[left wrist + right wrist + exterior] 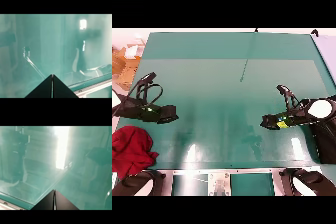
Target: Fold the shirts.
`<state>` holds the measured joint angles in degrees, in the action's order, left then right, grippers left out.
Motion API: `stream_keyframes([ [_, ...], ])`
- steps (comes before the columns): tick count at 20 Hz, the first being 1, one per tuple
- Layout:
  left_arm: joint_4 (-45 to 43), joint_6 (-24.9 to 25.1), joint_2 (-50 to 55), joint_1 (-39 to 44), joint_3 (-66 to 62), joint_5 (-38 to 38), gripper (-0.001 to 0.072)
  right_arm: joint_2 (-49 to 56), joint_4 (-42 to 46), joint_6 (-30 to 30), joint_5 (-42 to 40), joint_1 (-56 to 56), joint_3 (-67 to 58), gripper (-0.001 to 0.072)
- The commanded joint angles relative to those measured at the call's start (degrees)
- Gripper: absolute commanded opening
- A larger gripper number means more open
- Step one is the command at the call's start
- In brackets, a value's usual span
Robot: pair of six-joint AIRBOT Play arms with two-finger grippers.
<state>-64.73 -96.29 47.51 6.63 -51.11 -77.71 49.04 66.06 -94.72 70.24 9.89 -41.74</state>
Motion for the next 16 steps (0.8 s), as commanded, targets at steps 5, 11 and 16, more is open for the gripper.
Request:
stream_keyframes([
  [5, -37.68, -7.17, -0.07, -0.02, -0.17, -19.89, 0.0020, -0.04, -0.04, 0.04, 0.09, 0.09, 0.04, 0.0020],
  [11, -53.64, -9.75, 0.09, -0.09, 6.16, -12.90, 0.0720, -0.04, -0.04, 0.04, 0.09, 0.09, 0.04, 0.0020],
  [16, -56.35, -7.63, 3.10, -7.04, 20.98, -6.03, 0.0720, -0.04, -0.04, 0.04, 0.09, 0.09, 0.04, 0.0020],
])
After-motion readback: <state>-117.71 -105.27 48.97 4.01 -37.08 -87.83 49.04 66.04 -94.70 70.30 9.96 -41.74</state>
